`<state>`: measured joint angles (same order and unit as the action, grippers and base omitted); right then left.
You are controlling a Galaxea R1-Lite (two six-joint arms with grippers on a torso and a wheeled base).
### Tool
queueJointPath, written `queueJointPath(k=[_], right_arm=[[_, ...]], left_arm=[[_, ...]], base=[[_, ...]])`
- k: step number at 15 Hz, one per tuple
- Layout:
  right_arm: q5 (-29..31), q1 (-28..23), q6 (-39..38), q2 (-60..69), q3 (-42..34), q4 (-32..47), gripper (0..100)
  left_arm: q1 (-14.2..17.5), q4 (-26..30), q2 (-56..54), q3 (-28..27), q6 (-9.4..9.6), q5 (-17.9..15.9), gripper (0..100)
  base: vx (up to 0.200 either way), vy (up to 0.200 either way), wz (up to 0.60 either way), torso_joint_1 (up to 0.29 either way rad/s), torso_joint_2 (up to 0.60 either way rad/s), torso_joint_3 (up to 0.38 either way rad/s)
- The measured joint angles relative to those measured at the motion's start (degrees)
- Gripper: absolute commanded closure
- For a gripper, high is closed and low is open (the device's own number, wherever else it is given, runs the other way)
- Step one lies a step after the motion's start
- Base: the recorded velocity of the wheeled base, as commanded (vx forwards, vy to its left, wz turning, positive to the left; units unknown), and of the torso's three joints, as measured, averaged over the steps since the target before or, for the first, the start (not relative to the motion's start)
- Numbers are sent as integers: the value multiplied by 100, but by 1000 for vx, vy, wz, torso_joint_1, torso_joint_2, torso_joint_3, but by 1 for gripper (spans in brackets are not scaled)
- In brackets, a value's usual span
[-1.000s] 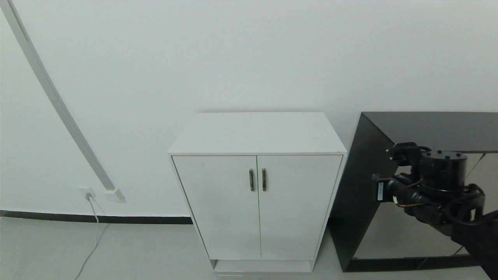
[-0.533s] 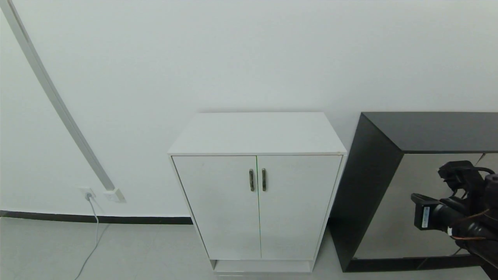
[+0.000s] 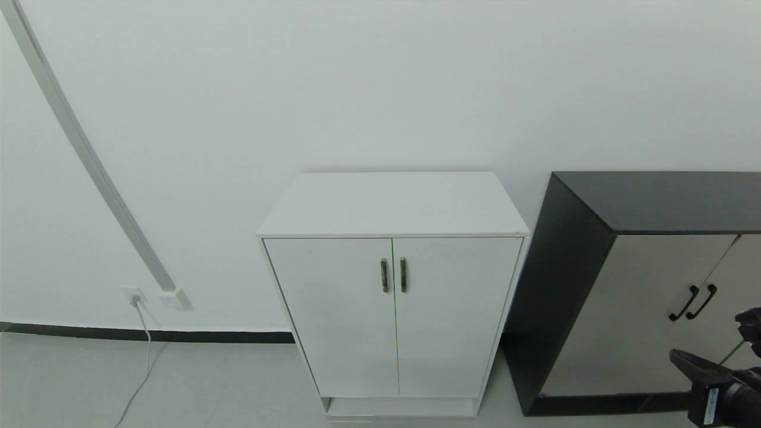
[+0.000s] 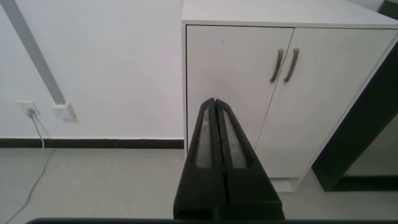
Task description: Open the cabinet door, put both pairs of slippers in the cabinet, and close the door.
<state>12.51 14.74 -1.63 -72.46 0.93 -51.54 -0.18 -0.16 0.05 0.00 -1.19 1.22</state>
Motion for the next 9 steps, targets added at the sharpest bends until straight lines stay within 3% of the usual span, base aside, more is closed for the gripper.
queueJointPath(k=[6, 9], right_arm=[[-532, 52, 7, 1510, -93, 1719, 100], [-1070, 105, 241, 2498, -93, 3101, 100]], left_arm=[[0, 0, 0, 0, 0, -2, 100], [0, 0, 0, 0, -2, 0, 100]], base=[[0, 0, 0, 0, 0, 0], [0, 0, 0, 0, 0, 0]])
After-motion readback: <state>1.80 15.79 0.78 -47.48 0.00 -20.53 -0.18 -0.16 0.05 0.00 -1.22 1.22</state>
